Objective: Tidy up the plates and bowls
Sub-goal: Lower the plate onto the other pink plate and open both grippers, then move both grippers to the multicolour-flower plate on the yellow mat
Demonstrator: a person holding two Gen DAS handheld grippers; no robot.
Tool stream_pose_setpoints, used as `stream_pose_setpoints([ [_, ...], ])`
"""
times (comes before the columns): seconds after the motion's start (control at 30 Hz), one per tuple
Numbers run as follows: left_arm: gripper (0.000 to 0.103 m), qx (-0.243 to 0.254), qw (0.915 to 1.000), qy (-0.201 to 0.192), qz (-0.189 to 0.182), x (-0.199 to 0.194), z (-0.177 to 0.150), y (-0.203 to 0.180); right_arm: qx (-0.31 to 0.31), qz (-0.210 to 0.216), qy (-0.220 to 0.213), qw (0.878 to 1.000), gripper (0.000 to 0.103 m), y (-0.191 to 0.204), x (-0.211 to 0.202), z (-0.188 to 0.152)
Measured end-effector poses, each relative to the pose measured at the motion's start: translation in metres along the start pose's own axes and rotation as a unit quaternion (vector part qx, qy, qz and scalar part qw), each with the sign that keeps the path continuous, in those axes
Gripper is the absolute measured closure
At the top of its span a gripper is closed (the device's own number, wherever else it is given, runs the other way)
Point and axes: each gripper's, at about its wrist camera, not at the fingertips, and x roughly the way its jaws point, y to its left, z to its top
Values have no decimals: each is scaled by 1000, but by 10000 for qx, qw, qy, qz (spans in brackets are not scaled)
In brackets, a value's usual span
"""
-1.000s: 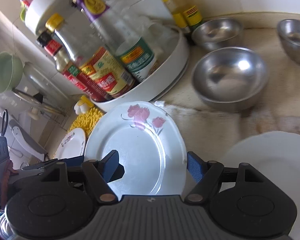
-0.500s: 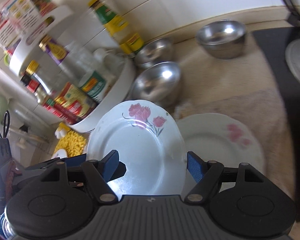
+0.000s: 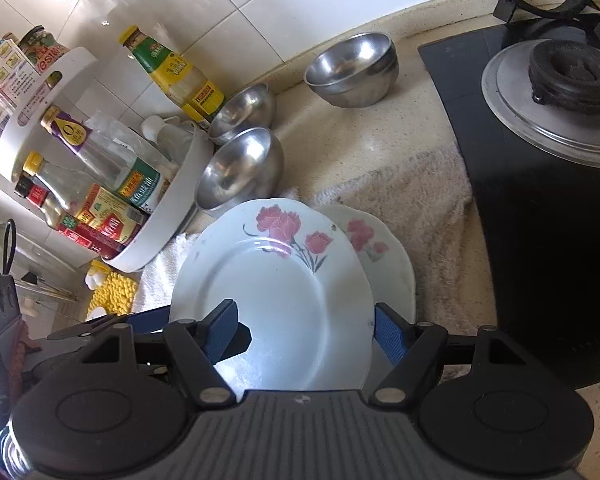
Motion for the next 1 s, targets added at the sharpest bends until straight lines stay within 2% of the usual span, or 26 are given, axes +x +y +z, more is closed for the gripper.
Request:
stream_pose_setpoints([
  [0.27, 4, -171, 9997, -80, 184, 7, -2, -6, -263, -124, -113, 9995, 27, -10, 4, 4],
  [0.53, 1, -453, 9976, -354, 393, -9, -5, -1, -580, -35, -255, 9980, 26, -9, -4, 14],
  [0.73, 0, -712, 9944, -493, 609, -23, -15, 7, -946, -187, -357, 9947, 26, 0, -4, 20],
  [0.87, 0, -935, 9906, -617, 786, -36, -21, 19, -1299, 82, -339, 9909, 26, 20, 0, 23],
  [1.0, 0, -1168, 9849, -717, 1054, -50, -28, 36, -1782, 446, -148, 9829, 26, 58, 19, 20],
])
